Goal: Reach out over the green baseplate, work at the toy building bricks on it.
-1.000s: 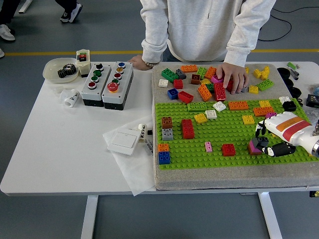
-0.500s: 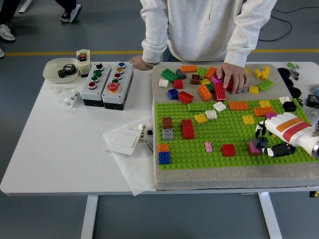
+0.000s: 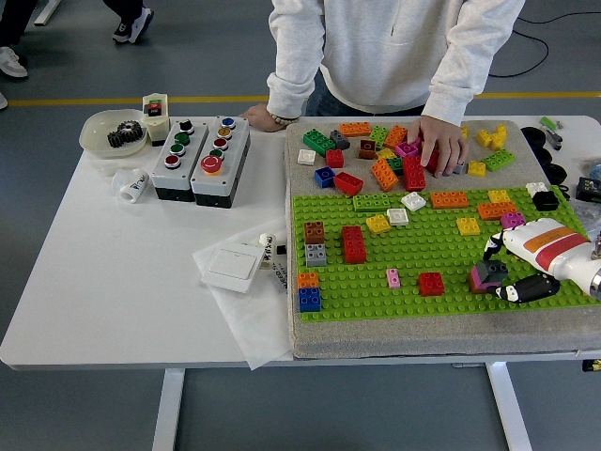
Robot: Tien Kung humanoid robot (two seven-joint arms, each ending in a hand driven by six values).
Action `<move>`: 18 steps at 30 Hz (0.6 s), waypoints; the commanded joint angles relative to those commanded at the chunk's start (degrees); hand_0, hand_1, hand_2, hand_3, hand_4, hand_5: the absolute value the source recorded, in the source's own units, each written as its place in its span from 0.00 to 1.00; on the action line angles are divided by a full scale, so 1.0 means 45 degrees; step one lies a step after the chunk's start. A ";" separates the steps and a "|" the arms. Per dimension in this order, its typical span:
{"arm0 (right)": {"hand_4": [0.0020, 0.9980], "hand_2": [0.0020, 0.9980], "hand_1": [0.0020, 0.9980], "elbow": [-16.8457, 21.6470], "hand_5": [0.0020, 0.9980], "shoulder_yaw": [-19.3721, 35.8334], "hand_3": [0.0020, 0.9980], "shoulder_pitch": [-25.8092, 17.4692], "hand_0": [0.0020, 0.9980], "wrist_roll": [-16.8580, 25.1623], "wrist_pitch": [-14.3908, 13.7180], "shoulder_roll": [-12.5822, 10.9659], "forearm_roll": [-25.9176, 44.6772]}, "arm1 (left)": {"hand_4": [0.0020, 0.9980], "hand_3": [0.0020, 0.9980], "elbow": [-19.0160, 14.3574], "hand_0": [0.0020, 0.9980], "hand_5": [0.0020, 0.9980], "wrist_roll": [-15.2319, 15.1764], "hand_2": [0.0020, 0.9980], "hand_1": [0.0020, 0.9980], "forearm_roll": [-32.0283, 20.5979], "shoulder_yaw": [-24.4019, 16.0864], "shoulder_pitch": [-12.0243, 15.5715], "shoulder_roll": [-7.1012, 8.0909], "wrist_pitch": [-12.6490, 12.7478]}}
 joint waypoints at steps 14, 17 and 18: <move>1.00 0.77 0.68 0.0273 0.52 0.0576 0.84 -0.0207 0.70 0.0014 -0.0364 -0.0062 -0.0118 | 0.65 0.61 -0.0003 0.72 0.62 0.0003 0.78 0.73 0.0002 0.0004 0.0013 -0.0003 0.0000; 1.00 0.77 0.68 0.0466 0.53 0.0856 0.83 -0.0332 0.69 0.0048 -0.0487 -0.0100 0.0009 | 0.65 0.61 0.0002 0.72 0.63 -0.0024 0.78 0.73 -0.0045 0.0035 0.0016 -0.0002 0.0001; 1.00 0.77 0.68 0.0516 0.53 0.0921 0.83 -0.0372 0.69 0.0050 -0.0521 -0.0096 0.0038 | 0.65 0.61 0.0008 0.72 0.63 -0.0018 0.78 0.73 0.0001 -0.0005 0.0020 -0.0004 0.0003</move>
